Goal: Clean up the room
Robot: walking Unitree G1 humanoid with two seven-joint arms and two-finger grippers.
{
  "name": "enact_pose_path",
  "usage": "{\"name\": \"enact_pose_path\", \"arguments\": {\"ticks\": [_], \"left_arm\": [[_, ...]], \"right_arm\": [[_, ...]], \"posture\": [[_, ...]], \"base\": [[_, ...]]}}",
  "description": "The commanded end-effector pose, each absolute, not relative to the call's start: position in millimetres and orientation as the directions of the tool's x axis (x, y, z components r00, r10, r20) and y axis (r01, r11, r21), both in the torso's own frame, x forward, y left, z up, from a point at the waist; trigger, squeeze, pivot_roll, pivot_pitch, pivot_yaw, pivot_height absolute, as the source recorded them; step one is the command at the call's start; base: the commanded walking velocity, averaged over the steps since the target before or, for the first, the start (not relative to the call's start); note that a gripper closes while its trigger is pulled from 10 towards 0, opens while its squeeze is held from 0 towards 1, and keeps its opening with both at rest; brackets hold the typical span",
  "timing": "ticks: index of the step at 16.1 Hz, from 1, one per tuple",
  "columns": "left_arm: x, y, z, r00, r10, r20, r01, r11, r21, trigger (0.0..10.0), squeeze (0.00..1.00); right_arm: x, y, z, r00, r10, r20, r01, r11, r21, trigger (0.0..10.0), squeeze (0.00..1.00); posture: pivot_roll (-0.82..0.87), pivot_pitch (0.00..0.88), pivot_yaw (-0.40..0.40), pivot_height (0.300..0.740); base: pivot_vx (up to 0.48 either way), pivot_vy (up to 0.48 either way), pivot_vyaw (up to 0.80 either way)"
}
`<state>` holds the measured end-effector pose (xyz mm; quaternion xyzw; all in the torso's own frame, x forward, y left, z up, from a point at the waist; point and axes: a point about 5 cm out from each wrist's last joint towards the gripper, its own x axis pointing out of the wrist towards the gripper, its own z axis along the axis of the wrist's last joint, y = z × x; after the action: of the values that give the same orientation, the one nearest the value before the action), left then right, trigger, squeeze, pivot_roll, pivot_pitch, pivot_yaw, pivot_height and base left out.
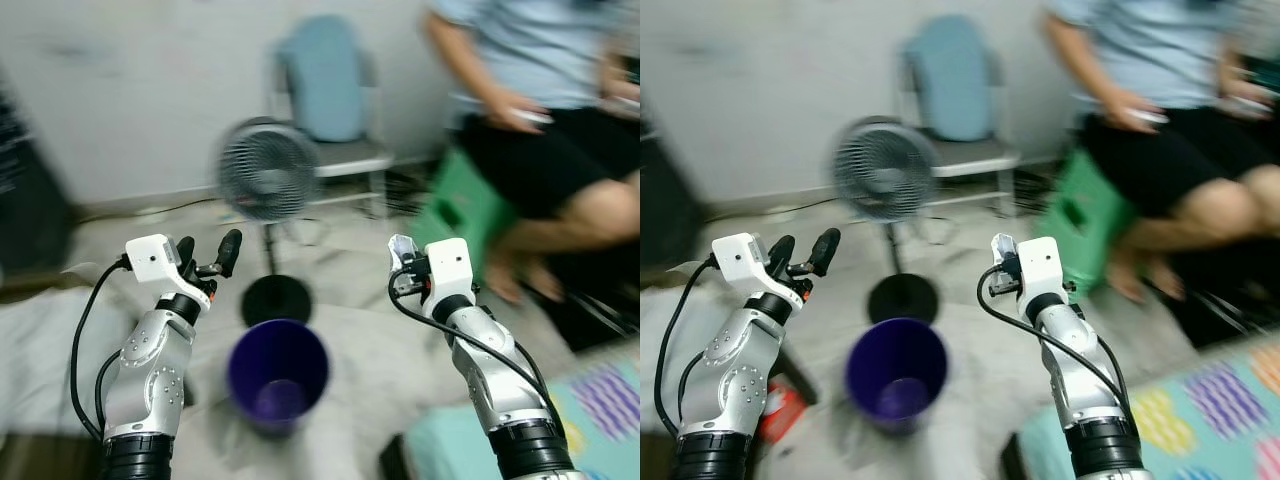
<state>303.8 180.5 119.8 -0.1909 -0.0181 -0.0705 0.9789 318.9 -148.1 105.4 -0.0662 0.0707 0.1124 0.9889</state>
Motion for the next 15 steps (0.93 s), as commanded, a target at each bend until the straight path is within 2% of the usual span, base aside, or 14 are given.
{"name": "enact_pose_path", "arguments": {"ticks": [1,6,12,15], "left_arm": [[304.8,183.1,120.2,0.99,-0.127,0.055,0.139,0.921,-0.365,10.0,0.0],[304.9,182.7,119.7,0.99,-0.128,0.053,0.138,0.921,-0.363,10.0,0.0],[305.7,182.9,123.2,0.986,-0.151,0.076,0.168,0.928,-0.333,10.0,0.0],[297.3,190.0,131.1,0.965,-0.229,0.129,0.252,0.947,-0.199,10.0,0.0]], "right_arm": [[319.8,-146.6,109.2,0.966,0.219,-0.14,-0.235,0.965,-0.115,10.0,0.0],[319.7,-146.1,107.9,0.963,0.225,-0.146,-0.242,0.963,-0.116,10.0,0.0],[321.5,-146.0,108.0,0.963,0.222,-0.15,-0.24,0.964,-0.117,10.0,0.0],[322.3,-161.0,103.7,0.972,0.161,-0.173,-0.189,0.97,-0.156,10.0,0.0]], "posture": [[-0.1,0.0,-0.004,0.74],[-0.1,0.0,-0.005,0.74],[-0.1,0.0,-0.004,0.74],[-0.08,0.0,-0.014,0.74]], "base": [[0.0,0.48,0.0],[0.0,0.463,0.0],[0.0,0.0,0.0],[0.0,0.0,0.0]]}}
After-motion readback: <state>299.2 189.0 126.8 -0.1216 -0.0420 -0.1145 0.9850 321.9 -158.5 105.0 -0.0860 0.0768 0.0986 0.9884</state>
